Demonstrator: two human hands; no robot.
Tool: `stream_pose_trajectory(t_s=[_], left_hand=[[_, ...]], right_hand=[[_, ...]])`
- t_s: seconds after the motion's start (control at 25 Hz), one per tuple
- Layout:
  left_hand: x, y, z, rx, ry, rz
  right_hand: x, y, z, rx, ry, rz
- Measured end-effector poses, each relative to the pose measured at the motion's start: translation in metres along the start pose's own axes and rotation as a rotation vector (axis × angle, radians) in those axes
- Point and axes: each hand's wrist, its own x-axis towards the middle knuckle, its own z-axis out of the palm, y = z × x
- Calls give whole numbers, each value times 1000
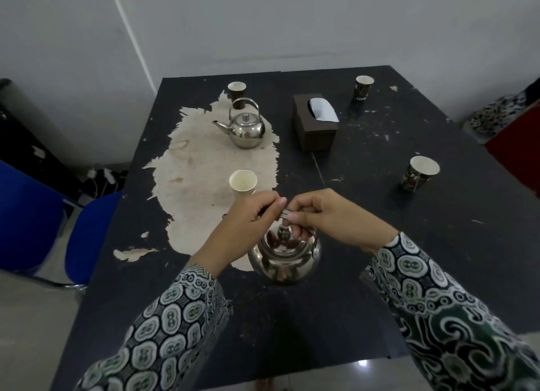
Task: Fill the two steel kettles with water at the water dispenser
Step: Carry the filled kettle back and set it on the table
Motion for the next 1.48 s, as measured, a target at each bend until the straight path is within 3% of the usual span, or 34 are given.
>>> stream_pose_trajectory(t_s=[0.48,0.68,1.0,1.2,1.48], left_hand=[[88,-10,92,197,-18,-24],[142,-8,143,100,-1,-96],[237,-7,206,64,6,-218],[287,-23,235,57,-15,-410],[325,-43,266,-80,101,-463]], right_hand=[[2,79,-108,204,151,181],[24,102,-176,429,133,215],[87,140,-263,897,307,256],[123,154,-290,1023,398,339],[149,170,-315,1190,447,379]])
